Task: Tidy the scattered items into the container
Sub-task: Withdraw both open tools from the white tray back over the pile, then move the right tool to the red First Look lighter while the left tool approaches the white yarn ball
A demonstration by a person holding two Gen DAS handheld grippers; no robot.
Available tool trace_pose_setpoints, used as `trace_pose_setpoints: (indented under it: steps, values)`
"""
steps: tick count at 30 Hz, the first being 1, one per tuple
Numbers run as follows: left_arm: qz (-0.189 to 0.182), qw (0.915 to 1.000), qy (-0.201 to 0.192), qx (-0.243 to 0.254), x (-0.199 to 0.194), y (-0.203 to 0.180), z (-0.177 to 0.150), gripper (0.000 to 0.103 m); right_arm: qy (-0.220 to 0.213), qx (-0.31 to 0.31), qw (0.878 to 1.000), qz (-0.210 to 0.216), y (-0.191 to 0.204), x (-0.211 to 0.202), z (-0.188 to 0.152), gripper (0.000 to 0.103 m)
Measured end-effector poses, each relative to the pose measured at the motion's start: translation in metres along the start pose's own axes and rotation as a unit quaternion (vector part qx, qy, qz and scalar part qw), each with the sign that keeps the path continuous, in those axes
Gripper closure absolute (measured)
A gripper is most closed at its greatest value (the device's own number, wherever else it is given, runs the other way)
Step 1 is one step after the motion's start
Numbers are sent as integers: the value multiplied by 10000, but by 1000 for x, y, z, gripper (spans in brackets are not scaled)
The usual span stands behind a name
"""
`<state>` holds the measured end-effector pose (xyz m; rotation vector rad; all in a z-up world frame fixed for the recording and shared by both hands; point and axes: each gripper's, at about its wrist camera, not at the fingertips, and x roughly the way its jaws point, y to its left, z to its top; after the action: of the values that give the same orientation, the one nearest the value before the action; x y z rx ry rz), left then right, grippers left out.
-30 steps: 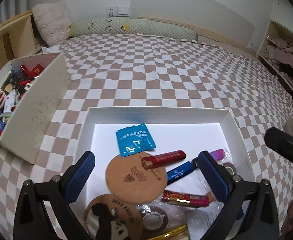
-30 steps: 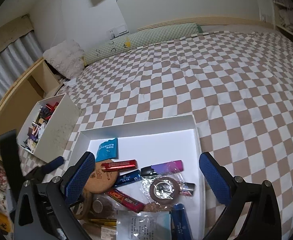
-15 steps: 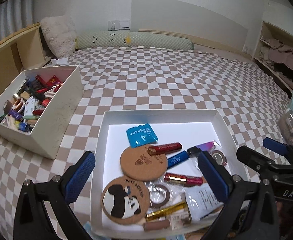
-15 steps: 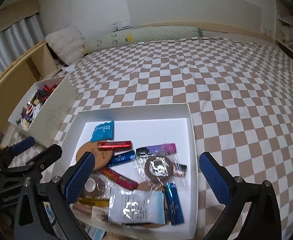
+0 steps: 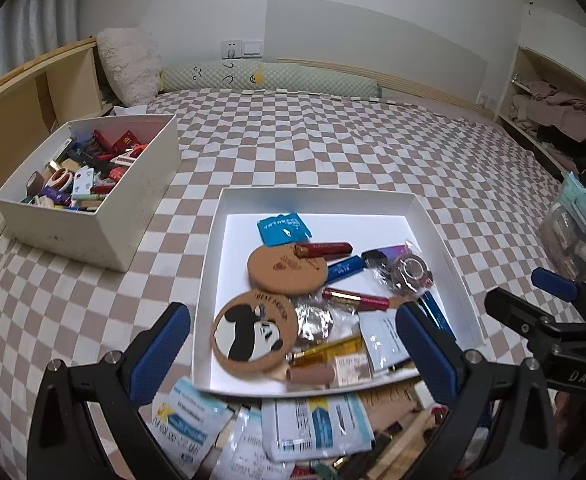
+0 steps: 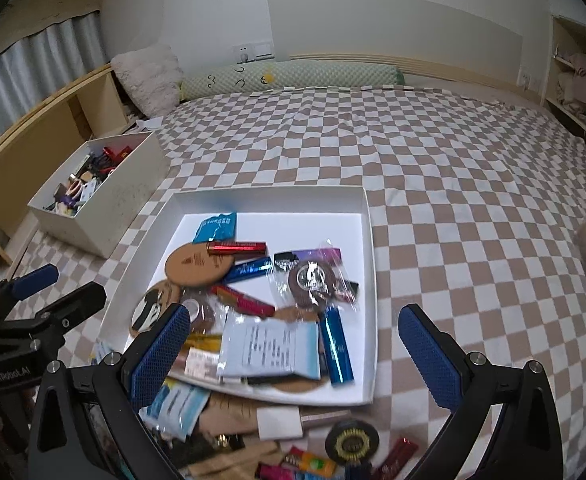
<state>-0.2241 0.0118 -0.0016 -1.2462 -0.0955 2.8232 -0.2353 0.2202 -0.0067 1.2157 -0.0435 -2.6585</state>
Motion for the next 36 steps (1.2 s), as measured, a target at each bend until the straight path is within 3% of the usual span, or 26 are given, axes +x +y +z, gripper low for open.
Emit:
trace_pose_setpoints:
  steps: [25, 36]
  values:
    - [-149, 9982, -565, 145, -113, 0, -64, 0, -313, -51, 9995, 82, 2, -101, -66, 0]
    - [-126, 9978, -580, 300, -148, 18, -127, 0, -358, 16, 9993, 126, -1, -129, -113, 0]
